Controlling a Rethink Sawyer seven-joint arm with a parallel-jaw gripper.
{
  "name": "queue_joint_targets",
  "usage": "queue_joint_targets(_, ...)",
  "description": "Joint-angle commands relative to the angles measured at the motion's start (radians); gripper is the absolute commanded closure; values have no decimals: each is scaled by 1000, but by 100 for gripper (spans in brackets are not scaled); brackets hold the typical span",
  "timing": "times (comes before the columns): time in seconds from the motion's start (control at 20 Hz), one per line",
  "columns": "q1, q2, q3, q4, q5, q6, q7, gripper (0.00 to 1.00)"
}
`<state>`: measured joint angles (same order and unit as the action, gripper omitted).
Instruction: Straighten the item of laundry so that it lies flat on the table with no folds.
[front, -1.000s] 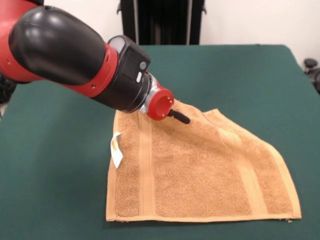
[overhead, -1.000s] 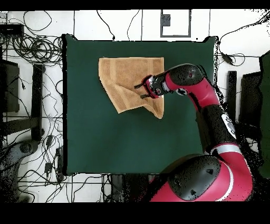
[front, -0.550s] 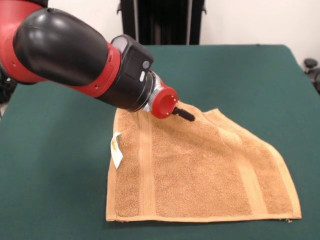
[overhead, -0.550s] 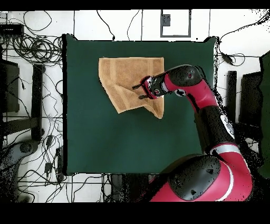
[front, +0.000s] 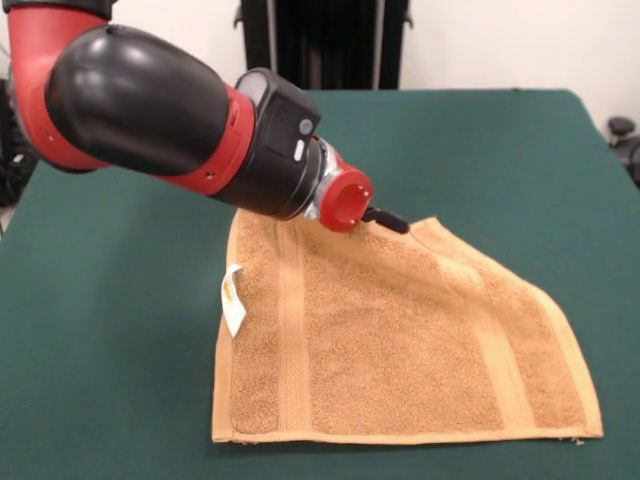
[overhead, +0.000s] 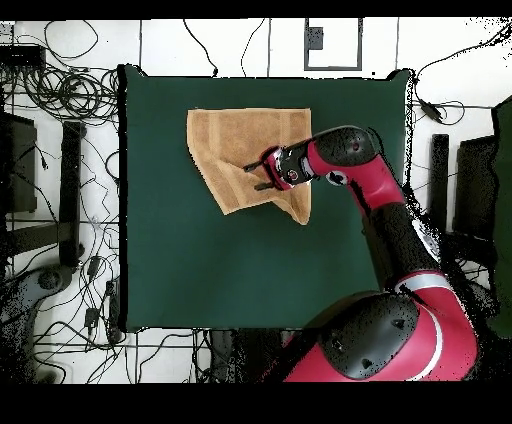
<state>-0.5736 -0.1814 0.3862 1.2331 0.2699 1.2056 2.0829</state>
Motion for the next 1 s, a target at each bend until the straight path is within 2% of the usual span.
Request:
queue_joint_targets(0.05, 35, 80, 69, 111, 31, -110, 17, 0)
queue_joint_targets(0.35, 56, 95, 4, 73, -67, -263, -2, 0)
queue_joint_targets(0.55, 48, 108, -8, 47, -98, -244, -34, 0)
queue_joint_targets(1.0, -4, 79, -19, 96, -172, -296, -60, 0)
